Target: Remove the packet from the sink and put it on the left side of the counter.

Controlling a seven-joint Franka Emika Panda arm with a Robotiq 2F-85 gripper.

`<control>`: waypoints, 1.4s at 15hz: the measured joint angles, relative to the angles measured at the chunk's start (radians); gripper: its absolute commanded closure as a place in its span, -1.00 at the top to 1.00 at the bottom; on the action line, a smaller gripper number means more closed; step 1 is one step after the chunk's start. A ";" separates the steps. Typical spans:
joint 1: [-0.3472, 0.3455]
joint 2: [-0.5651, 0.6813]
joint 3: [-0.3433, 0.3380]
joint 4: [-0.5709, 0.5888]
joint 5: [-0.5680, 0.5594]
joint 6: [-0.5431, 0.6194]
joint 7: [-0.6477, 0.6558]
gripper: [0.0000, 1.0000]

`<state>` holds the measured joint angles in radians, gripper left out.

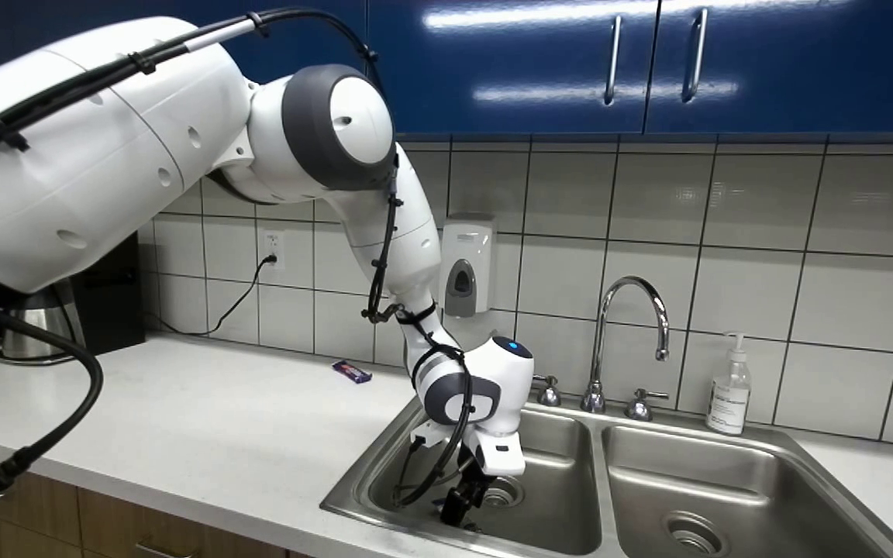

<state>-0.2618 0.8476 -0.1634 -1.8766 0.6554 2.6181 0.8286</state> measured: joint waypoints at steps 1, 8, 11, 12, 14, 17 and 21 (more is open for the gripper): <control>0.000 0.004 0.000 0.003 0.000 0.000 0.008 1.00; 0.001 0.034 0.000 0.031 0.000 0.000 0.051 1.00; 0.001 0.051 -0.002 0.045 0.000 0.000 0.064 1.00; 0.001 0.055 -0.002 0.049 0.000 0.000 0.067 1.00; 0.001 0.063 -0.002 0.056 0.000 0.000 0.072 0.45; 0.001 0.074 -0.004 0.067 -0.001 -0.001 0.073 -0.03; 0.002 0.074 -0.006 0.079 -0.002 -0.010 0.074 -0.61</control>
<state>-0.2597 0.9217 -0.1697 -1.7971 0.6538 2.6080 0.9026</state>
